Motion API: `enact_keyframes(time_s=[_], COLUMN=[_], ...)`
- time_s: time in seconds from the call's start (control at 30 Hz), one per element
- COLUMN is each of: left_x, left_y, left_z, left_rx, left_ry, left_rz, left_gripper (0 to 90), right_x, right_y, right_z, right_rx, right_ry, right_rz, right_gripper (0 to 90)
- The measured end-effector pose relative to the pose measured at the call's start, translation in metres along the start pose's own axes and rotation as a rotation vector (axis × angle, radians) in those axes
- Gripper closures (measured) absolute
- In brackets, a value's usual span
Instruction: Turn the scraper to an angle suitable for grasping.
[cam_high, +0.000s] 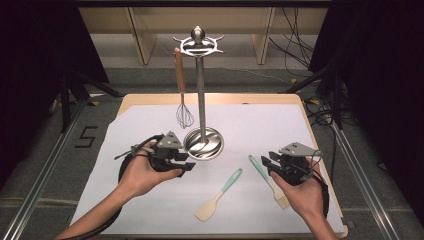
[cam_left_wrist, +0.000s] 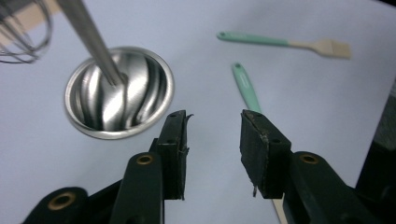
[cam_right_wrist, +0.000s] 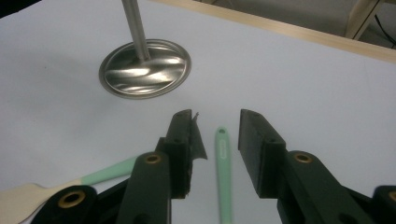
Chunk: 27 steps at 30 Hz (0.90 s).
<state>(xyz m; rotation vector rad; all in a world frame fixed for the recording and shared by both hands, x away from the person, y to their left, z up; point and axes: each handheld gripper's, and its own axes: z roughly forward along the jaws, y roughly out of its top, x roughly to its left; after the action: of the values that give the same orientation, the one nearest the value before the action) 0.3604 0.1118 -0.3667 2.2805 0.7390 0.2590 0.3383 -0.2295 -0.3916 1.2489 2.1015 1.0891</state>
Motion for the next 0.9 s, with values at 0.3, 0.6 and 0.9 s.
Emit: enact_keyframes(time_s=[0.3,0.6,0.9], left_x=[-0.025,-0.037,-0.046], left_y=[0.017,0.021,0.020], left_z=[0.048,0.087,0.110], left_rx=[0.180,0.338,0.390], left_ry=[-0.090,-0.106,-0.120], left_rz=[0.038,0.080,0.070], left_gripper=[61.2,61.0,59.9], right_x=[0.005,0.003,0.005], right_y=[-0.001,-0.003,-0.002], right_z=[-0.007,-0.005,-0.004], right_rx=[0.018,0.032,0.029], right_ry=[-0.003,0.002,-0.007], right_rz=[0.017,0.019,-0.008], right_gripper=[65.8,65.7,65.8])
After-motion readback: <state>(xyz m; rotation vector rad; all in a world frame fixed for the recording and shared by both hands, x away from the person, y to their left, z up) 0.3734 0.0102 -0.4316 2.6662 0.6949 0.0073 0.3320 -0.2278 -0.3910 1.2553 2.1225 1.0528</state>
